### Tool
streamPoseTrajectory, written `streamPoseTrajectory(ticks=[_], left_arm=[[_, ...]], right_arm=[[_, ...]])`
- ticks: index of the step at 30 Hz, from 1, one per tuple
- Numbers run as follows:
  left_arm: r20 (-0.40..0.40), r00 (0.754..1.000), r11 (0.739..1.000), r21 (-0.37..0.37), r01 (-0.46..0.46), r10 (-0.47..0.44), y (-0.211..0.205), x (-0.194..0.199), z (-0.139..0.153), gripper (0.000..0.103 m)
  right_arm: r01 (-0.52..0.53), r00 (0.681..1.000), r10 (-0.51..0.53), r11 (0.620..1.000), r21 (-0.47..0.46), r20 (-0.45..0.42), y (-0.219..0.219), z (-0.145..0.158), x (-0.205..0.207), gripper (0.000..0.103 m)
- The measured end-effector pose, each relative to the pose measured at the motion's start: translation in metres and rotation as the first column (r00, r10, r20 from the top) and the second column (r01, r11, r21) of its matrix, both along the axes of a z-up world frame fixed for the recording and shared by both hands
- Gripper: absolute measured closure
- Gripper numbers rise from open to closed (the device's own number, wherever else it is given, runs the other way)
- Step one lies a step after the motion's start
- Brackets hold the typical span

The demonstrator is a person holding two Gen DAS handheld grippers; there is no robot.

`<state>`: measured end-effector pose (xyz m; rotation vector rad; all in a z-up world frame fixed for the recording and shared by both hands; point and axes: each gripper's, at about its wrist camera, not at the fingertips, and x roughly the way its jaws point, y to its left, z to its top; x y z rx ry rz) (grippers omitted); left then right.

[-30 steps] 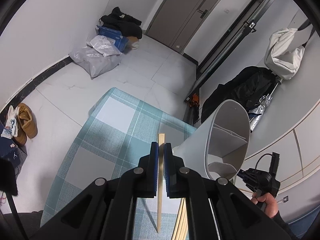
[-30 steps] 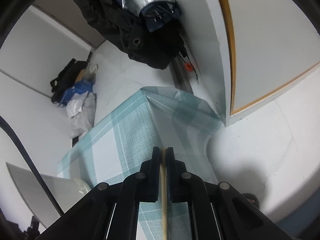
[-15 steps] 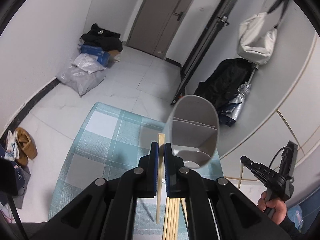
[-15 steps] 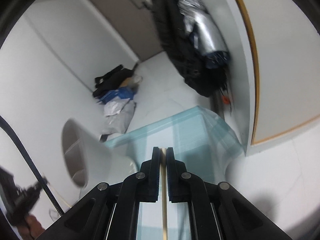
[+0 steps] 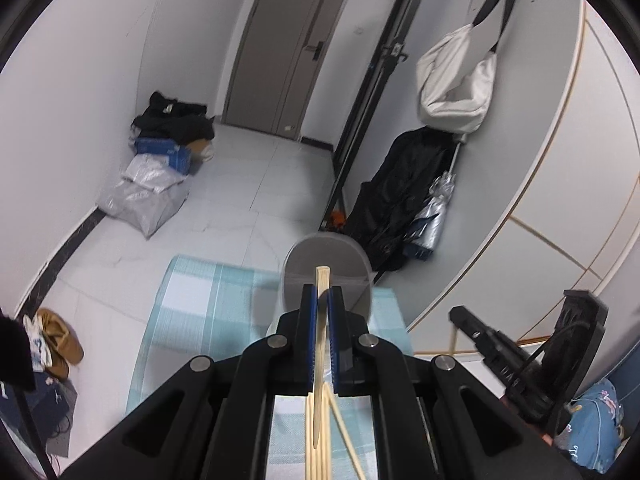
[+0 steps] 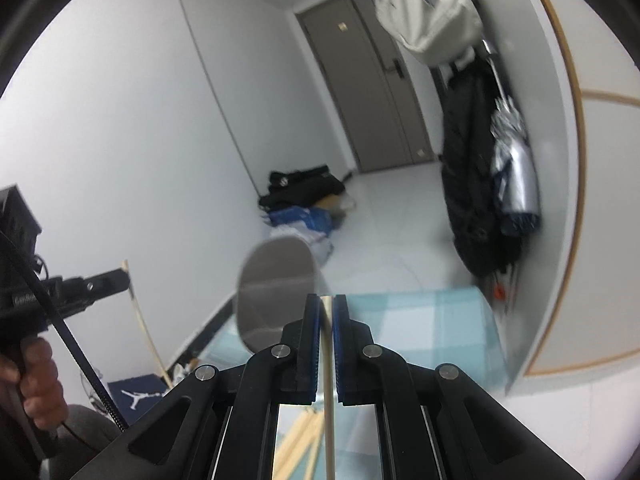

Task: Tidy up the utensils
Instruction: 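Lower the chopsticks into the holder compartment and open both grippers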

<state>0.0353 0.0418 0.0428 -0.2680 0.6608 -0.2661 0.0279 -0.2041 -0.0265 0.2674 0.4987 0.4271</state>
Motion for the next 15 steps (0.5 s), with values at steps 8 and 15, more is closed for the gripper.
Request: streamPoseTrajectory(ticks=[8,15], left_arm=[[0.074,0.997,1.0,0.001,0.007,-0.007,-0.004,0.026,0.032,0.101],[0.154,0.988,1.0,0.002,-0.01,0.01,-0.001,0.056,0.055,0.101]], right_arm=[[-0.029,0.997,0.027,0.999,0.028,0.078,0.006,0.03,0.015,0.098],[-0.088,0.961,0.084,0.996,0.005,0.263,0.027,0.094,0.044,0.098]])
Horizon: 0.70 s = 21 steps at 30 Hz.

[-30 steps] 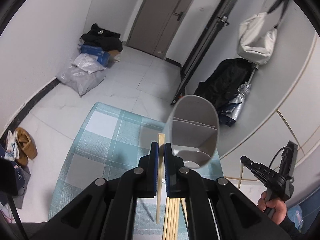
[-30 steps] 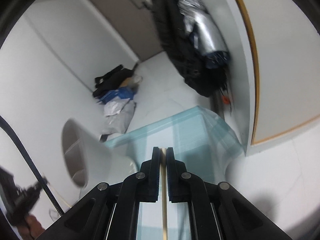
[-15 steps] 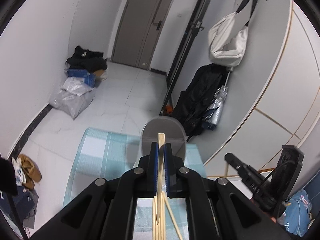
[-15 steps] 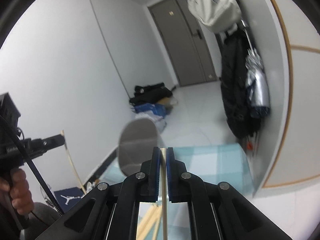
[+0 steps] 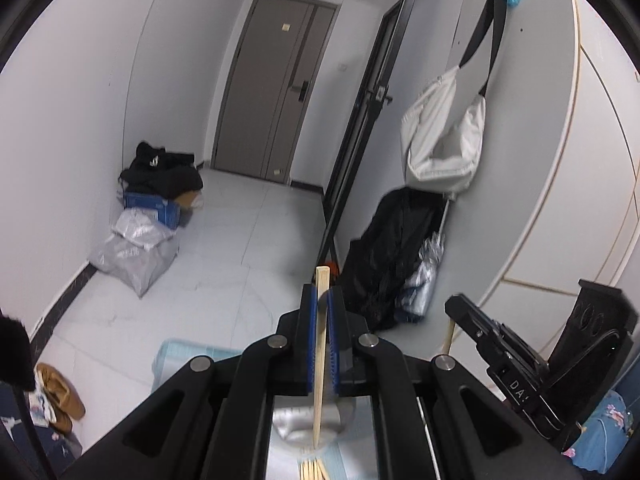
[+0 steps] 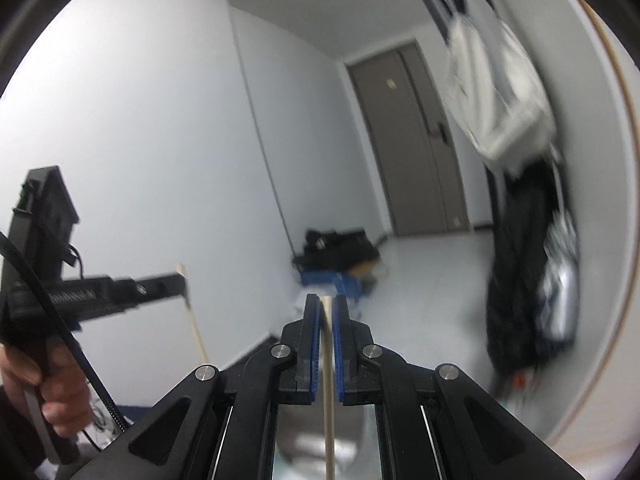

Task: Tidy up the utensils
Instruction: 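Lower the chopsticks into the holder compartment and open both grippers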

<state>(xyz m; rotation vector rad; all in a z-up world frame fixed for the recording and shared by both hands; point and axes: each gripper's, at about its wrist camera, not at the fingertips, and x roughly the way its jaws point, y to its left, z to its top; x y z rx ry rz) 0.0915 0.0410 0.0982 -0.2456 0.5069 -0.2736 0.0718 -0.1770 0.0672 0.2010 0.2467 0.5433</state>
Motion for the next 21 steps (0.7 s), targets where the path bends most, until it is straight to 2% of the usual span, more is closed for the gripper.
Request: streamPoseTrajectory(ticks=[7,12,18,21], left_arm=[[0.098,0.995,0.999,0.037,0.008,-0.012,0.0,0.021,0.012,0.101],[0.156,0.986,0.996,0.079,0.047,-0.059,-0.004,0.032,-0.003,0.101],[0.129,0.987,0.994,0.061,0.093,-0.1,0.0,0.048,-0.026,0.101],[0.114,0.986,0.992,0.055,0.116,-0.121,0.001,0.053,-0.032,0.101]], right_arm=[[-0.04,0.995,0.037,0.999,0.029,0.097,0.023,0.02,0.058,0.098],[-0.054,0.984,0.047,0.998,0.037,0.169,0.036,0.011,0.077,0.098],[-0.064,0.986,0.048,0.994,0.093,0.16,0.039,-0.015,0.1,0.098],[-0.071,0.983,0.058,0.995,0.072,0.172,0.042,-0.025,0.1,0.098]])
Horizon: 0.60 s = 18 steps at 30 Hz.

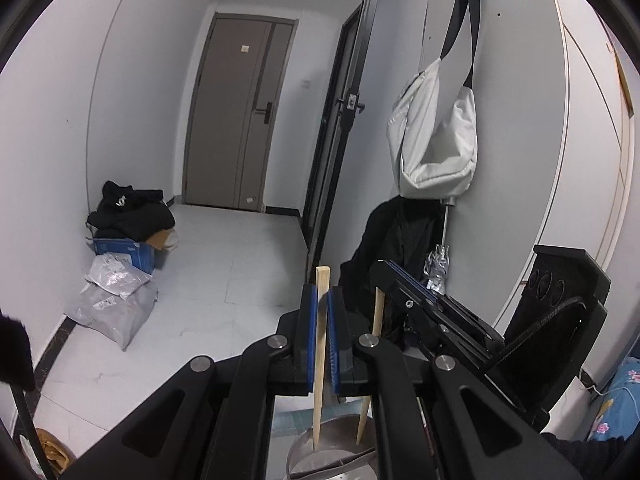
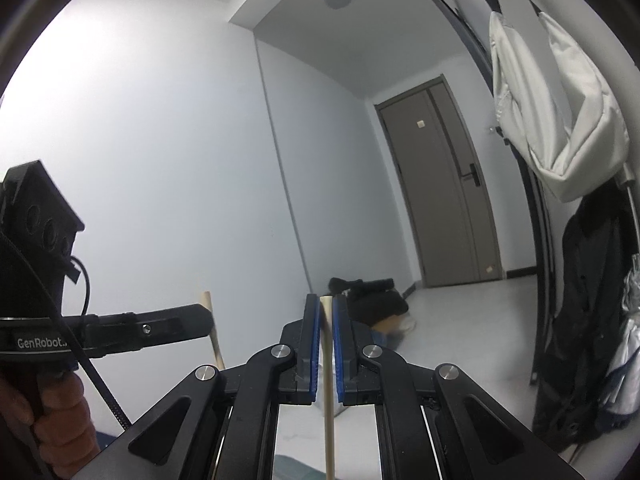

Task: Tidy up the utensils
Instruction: 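Lower the chopsticks into the holder compartment and open both grippers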

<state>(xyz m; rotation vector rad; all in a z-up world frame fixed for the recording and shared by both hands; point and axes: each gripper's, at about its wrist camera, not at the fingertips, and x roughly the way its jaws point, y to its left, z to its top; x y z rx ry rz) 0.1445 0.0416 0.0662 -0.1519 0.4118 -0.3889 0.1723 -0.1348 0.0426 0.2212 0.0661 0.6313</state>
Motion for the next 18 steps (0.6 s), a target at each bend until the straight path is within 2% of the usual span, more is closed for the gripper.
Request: streamPoseTrajectory(ticks=[7,13,15,18], left_arm=[[-0.054,0.998,0.999,0.027,0.04,-0.038,-0.007,0.008,-0.012,0.101],[-0.11,0.991,0.996,0.05,0.08,-0.074,-0.015,0.005,-0.017,0.1],[-0.131,0.99,0.996,0.058,0.068,-0.06,-0.014,0.003,-0.016,0.1],[-0.156,0.988,0.997,0.07,0.017,-0.006,-0.009,0.001,-0.015,0.094]], right_arm=[[-0.038,0.999,0.038,0.997,-0.063,0.004,0.004,-0.017,-0.006,0.098],[-0.119,0.992,0.114,0.983,-0.137,-0.044,0.004,-0.027,-0.024,0.098],[-0.144,0.988,0.135,0.978,-0.151,-0.069,0.003,-0.029,-0.031,0.095],[-0.154,0.985,0.135,0.97,-0.188,-0.108,0.003,-0.031,-0.047,0.095]])
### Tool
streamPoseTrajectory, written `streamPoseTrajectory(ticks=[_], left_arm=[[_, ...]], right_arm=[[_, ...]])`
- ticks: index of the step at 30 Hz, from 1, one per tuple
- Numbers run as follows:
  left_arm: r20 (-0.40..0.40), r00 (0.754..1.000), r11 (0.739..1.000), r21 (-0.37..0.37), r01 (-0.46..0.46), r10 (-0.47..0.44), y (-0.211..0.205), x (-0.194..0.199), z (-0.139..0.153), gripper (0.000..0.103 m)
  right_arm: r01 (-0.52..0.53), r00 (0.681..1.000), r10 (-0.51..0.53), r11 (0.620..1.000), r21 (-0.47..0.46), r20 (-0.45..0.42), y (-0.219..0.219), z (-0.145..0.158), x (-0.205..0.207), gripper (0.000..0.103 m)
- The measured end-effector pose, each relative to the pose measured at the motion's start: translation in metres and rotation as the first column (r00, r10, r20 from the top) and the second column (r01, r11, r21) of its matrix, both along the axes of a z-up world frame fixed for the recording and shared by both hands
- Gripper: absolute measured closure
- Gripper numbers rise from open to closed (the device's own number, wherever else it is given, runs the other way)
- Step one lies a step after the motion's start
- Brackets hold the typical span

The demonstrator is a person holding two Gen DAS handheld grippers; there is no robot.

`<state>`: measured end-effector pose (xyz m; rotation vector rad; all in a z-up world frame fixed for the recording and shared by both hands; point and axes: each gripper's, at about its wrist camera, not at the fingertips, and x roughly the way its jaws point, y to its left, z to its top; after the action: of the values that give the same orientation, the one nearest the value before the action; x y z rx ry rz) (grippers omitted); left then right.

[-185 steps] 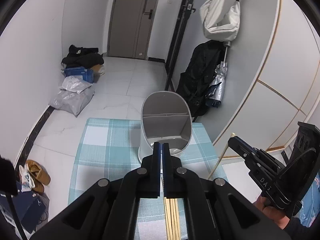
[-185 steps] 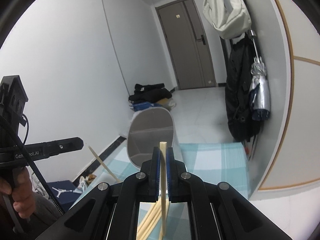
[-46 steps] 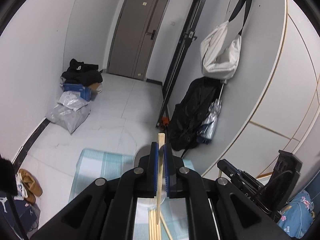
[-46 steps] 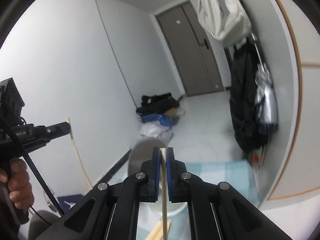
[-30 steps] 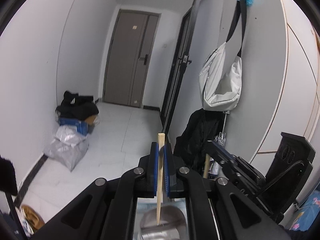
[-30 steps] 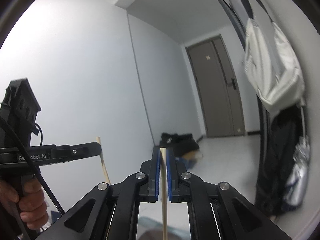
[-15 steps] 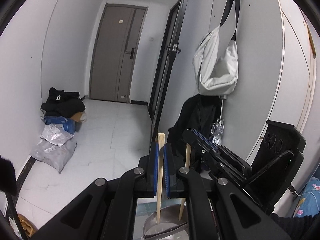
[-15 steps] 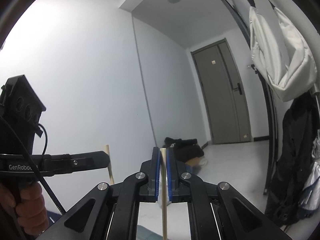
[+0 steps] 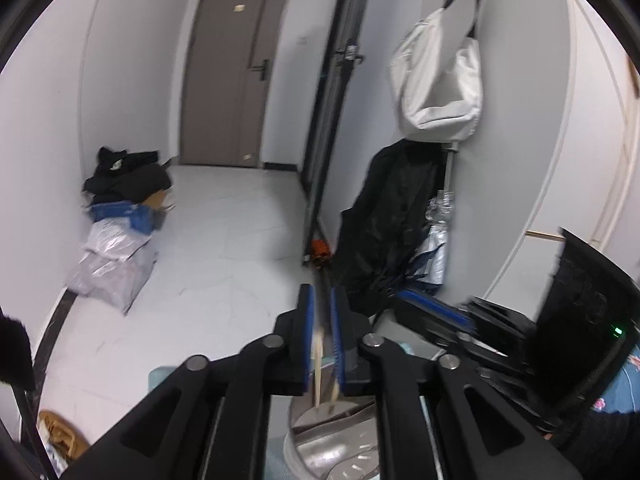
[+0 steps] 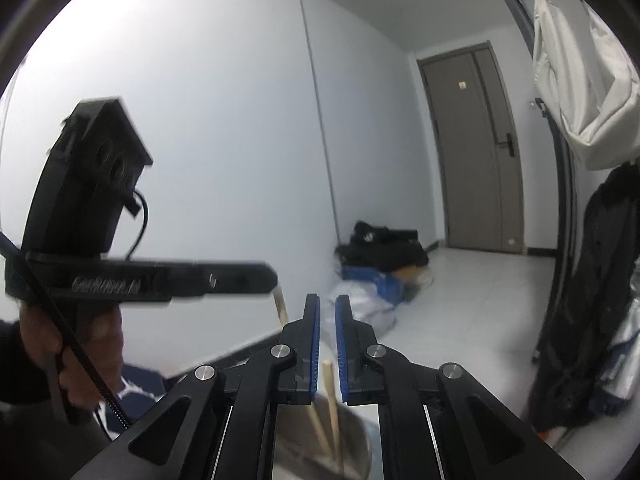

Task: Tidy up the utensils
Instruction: 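Lower the chopsticks into the holder compartment and open both grippers, then withdraw both grippers from the holder back over the table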

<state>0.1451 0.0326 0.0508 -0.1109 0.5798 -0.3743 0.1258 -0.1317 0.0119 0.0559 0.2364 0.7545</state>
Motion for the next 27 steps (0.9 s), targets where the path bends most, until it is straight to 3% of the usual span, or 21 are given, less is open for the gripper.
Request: streamPoseTrajectory(ticks=[3,5,7,8,9,11,13,16,19,27], left_arm=[[0.005,0.997,0.997,0.014,-0.08,0.08,0.009,-0.012,0.005,0.068],[0.018,0.991,0.991,-0.001,-0.133,0.133,0.016,-0.025,0.008,0.044],[0.015,0.983,0.983,0.004,-0.183,0.183,0.021,-0.033,0.008,0.041],[0.012,0.98,0.98,0.006,-0.197,0.197,0.022,-0.037,0.008,0.041],[0.007,0.977,0.977,0.001,-0.212,0.212,0.024,-0.042,0.008,0.04],[-0.007,0.97,0.97,-0.004,-0.244,0.244,0.027,-0.052,0.006,0.029],[0.002,0.963,0.963,-0.011,-0.269,0.269,0.028,-0.061,0.007,0.025],[0.014,0.962,0.962,0.01,-0.274,0.273,0.023,-0.075,0.008,0.015],[0.037,0.961,0.961,0.022,-0.274,0.273,0.016,-0.092,0.009,0.012],[0.025,0.96,0.96,0.019,-0.28,0.279,0.011,-0.119,-0.003,0.007]], right_arm=[[0.028,0.999,-0.027,0.999,0.021,-0.033,-0.013,0.0,-0.015,0.092],[0.06,0.997,-0.058,0.998,0.036,-0.048,-0.024,0.003,-0.028,0.084],[0.102,0.993,-0.101,0.995,0.02,-0.054,-0.028,0.007,-0.042,0.062],[0.123,0.991,-0.122,0.992,0.015,-0.054,-0.03,0.009,-0.045,0.058],[0.14,0.989,-0.139,0.99,0.012,-0.054,-0.031,0.011,-0.051,0.056],[0.157,0.986,-0.156,0.988,0.007,-0.057,-0.034,0.015,-0.065,0.056],[0.184,0.982,-0.185,0.983,-0.02,-0.043,-0.035,0.018,-0.078,0.046],[0.212,0.977,-0.213,0.974,-0.076,-0.002,-0.031,0.019,-0.099,0.038],[0.215,0.976,-0.217,0.97,-0.113,-0.003,-0.024,0.019,-0.109,0.035],[0.3,0.953,-0.302,0.94,-0.163,0.017,-0.015,0.004,-0.142,0.007]])
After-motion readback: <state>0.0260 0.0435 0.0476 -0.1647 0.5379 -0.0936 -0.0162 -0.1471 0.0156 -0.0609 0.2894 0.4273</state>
